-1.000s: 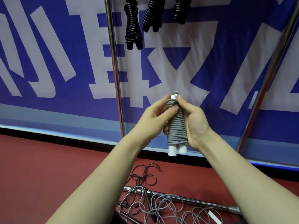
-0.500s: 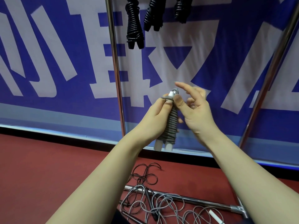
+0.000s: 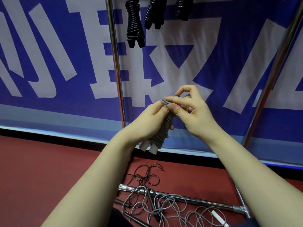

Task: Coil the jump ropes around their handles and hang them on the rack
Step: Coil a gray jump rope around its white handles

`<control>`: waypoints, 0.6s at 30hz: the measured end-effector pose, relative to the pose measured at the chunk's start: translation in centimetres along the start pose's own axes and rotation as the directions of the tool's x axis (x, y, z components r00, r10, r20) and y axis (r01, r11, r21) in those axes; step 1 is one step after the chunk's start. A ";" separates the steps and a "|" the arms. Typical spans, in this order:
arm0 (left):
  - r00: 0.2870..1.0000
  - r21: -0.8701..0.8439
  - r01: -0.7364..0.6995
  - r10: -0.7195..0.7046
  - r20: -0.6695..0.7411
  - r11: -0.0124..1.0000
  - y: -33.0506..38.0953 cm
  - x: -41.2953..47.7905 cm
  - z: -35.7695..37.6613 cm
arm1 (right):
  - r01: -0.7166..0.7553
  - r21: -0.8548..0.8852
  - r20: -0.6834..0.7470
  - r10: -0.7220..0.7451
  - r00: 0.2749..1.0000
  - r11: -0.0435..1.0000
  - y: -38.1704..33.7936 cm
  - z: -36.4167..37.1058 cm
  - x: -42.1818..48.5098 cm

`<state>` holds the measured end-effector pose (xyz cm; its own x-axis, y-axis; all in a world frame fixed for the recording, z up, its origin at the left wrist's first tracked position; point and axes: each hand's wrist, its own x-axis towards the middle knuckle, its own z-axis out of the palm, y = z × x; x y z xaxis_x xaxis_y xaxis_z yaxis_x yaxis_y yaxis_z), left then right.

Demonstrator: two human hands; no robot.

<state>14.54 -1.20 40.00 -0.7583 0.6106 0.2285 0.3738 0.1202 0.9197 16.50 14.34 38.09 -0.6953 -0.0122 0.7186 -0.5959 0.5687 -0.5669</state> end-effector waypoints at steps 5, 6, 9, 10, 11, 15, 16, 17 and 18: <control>1.000 0.040 0.031 -0.031 0.005 0.999 -0.2 0.2 -0.5 | 0.019 -0.037 0.083 -0.016 0.996 0.999 -0.2 0.4 -0.1; 1.000 0.089 0.012 -0.014 0.014 0.996 -0.3 0.2 -0.4 | 0.020 -0.063 0.103 -0.013 0.995 0.998 0.0 0.4 -0.2; 0.999 0.177 -0.048 0.045 0.024 0.983 -0.5 0.2 -0.2 | 0.044 -0.105 0.021 -0.042 0.999 0.993 0.5 1.0 -0.6; 0.998 0.191 -0.063 0.061 0.016 0.980 -0.6 0.3 -0.3 | 0.042 -0.088 -0.020 -0.044 0.999 0.995 0.5 1.2 -0.7; 0.997 0.204 -0.078 0.078 0.009 0.976 -0.5 0.3 -0.3 | 0.029 -0.062 -0.054 -0.033 0.998 0.998 0.4 1.4 -0.6; 0.994 0.181 -0.104 0.108 -0.010 0.978 -0.4 0.5 -0.3 | -0.044 0.032 -0.167 0.049 0.985 0.999 -0.4 2.2 -0.3; 0.994 0.170 -0.103 0.107 -0.014 0.980 -0.4 0.4 -0.2 | -0.056 0.020 -0.198 0.059 0.978 0.998 -0.6 2.3 -0.3; 0.995 0.141 -0.098 0.101 -0.016 0.985 -0.4 0.4 -0.1 | -0.067 0.010 -0.224 0.067 0.972 0.998 -0.7 2.4 -0.2; 0.996 0.072 -0.085 0.087 -0.017 0.994 -0.4 0.3 0.0 | -0.077 0.030 -0.246 0.082 0.966 0.997 -0.9 2.4 -0.1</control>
<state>14.15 -1.03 39.70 -0.7320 0.6053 0.3126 0.4747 0.1241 0.8714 16.16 11.82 37.57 -0.6216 0.2369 0.7467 -0.5526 0.5429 -0.6323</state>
